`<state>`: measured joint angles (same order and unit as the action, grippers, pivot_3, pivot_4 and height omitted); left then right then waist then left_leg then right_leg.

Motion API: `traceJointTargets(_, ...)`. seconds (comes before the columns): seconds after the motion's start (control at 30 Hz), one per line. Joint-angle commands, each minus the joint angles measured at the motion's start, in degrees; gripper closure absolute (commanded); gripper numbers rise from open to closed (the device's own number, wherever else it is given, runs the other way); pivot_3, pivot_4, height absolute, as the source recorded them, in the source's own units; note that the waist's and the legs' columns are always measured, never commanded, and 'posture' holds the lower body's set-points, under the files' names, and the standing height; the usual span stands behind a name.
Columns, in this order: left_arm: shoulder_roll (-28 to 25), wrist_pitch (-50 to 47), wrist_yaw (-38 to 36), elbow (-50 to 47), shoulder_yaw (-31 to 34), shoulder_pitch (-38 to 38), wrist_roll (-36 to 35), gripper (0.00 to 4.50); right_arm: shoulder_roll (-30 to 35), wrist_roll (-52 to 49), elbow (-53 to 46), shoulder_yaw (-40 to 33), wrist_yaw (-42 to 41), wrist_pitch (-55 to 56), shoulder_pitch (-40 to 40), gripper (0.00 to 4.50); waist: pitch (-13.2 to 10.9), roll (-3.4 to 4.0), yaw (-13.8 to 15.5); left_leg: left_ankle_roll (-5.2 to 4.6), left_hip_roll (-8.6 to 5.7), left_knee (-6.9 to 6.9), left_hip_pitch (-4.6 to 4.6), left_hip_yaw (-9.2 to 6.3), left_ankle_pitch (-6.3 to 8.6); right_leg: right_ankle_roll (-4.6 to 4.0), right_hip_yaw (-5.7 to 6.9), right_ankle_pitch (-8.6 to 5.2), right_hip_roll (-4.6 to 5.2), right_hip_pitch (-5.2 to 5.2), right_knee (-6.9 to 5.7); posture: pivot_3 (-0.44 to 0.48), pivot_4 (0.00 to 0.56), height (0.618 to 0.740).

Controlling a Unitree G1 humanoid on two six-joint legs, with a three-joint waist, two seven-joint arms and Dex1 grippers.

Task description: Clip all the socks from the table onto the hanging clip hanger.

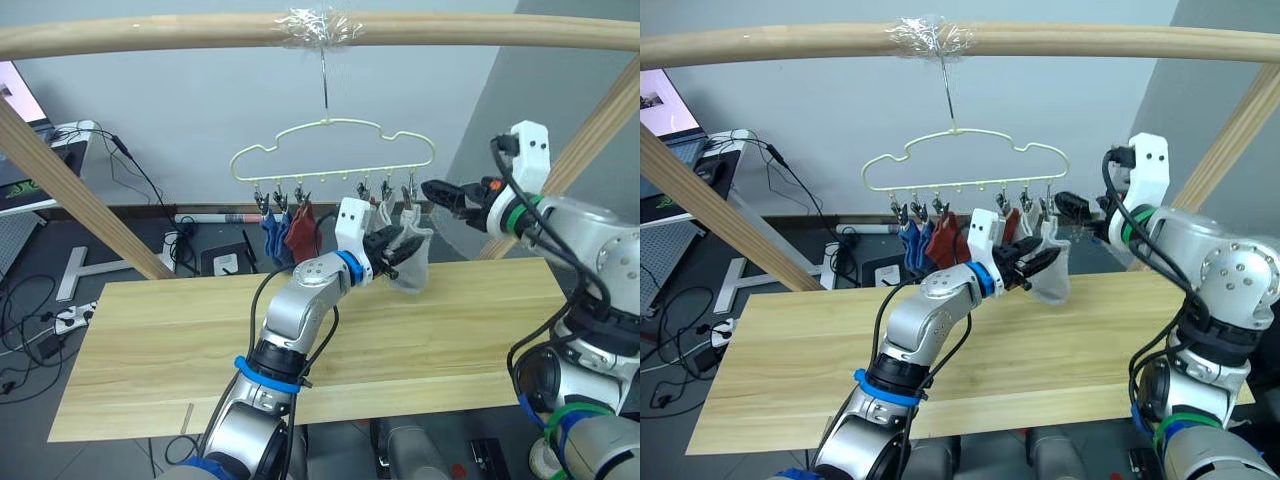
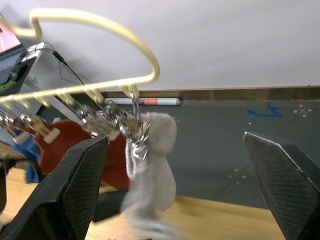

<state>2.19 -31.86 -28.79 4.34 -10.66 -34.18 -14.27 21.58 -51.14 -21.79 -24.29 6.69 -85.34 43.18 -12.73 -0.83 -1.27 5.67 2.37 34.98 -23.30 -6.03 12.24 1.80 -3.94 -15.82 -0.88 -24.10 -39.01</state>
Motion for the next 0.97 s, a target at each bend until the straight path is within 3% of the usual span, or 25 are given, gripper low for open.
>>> traceJointTargets(0.03, -2.91, 2.65, -3.13, -0.18, 0.78, 0.49, -0.51, 0.93, 1.61, 0.9, -7.79, 1.14, -3.35, 4.83, -5.97, 0.0, 0.0, 0.0, -0.25, 0.0, 0.0, 0.0, 0.0, 0.0, 0.0, 0.0, 0.0, 0.0, 0.0, 0.0, 0.0, 0.041, 0.187, 0.74)
traceJointTargets(0.13, -8.63, 4.38, -6.7, -0.78, 1.64, 2.31, -0.4, 0.03, 5.55, 2.34, -13.28, 3.54, -7.89, 8.83, -15.19, 0.0, 0.0, 0.0, -0.3, 0.0, 0.01, -0.02, 0.01, -0.01, 0.0, 0.01, 0.01, -0.01, 0.0, 0.02, 0.02, 0.05, 0.184, 0.74)
traceJointTargets(0.27, -17.2, 7.37, -12.09, -1.2, 3.83, 5.0, -0.91, 0.03, 11.31, 4.96, -17.62, 5.47, -14.62, 15.43, -25.44, 0.0, 0.0, 0.0, -0.56, 0.0, 0.02, -0.02, 0.05, 0.05, 0.0, 0.25, -0.04, -0.15, 0.0, 0.0, 0.02, 0.061, 0.185, 0.74)
traceJointTargets(0.4, -32.0, 10.0, -19.59, 1.91, 11.0, 8.31, -1.77, 0.03, 23.92, 15.55, -21.77, 8.75, -32.42, 34.93, -42.79, 0.0, 0.0, -0.01, -0.51, 0.01, 0.04, -0.03, 0.16, 0.03, 0.0, 0.3, -0.01, -0.18, -0.04, 0.05, 0.02, 0.091, 0.182, 0.74)
traceJointTargets(0.53, -44.59, 16.95, -23.87, 7.9, 15.72, 11.97, 0.77, 0.03, 25.75, 17.51, -20.69, 4.29, -44.02, 47.29, -54.93, 0.0, 0.0, -0.04, -0.51, 0.0, 0.17, -0.07, 0.29, 0.16, 0.01, 0.31, -0.07, -0.19, -0.09, 0.1, 0.04, 0.127, 0.174, 0.74)
traceJointTargets(0.67, -53.78, 24.6, -29.15, 14.62, 20.19, 16.04, 1.04, 0.03, 25.45, 15.33, -18.66, -1.04, -49.44, 50.6, -59.18, 0.0, 0.06, -0.14, -0.21, 0.0, 0.12, -0.01, 0.41, 0.24, 0.01, 0.3, -0.12, -0.19, 0.0, 0.32, 0.1, 0.161, 0.165, 0.74)
traceJointTargets(0.8, -57.27, 25.85, -32.54, 18.52, 22.87, 16.58, -0.72, 0.03, 25.25, 14.8, -17.01, -2.4, -50.71, 51.14, -59.07, 0.0, 0.3, -0.43, 1.14, 0.0, 0.14, 0.02, 0.46, 0.21, 0.01, 0.28, -0.07, -0.17, 0.0, 0.36, 0.07, 0.206, 0.144, 0.74)
traceJointTargets(0.97, -56.29, 22.78, -33.06, 17.95, 22.95, 14.74, -2.03, 0.03, 24.97, 15.46, -16.93, -0.41, -50.31, 51.09, -57.4, 0.0, 0.38, -0.49, 2.4, 0.01, 0.16, 0.02, 0.43, 0.22, 0.0, 0.27, -0.03, -0.17, 0.0, 0.38, 0.06, 0.212, 0.135, 0.74)
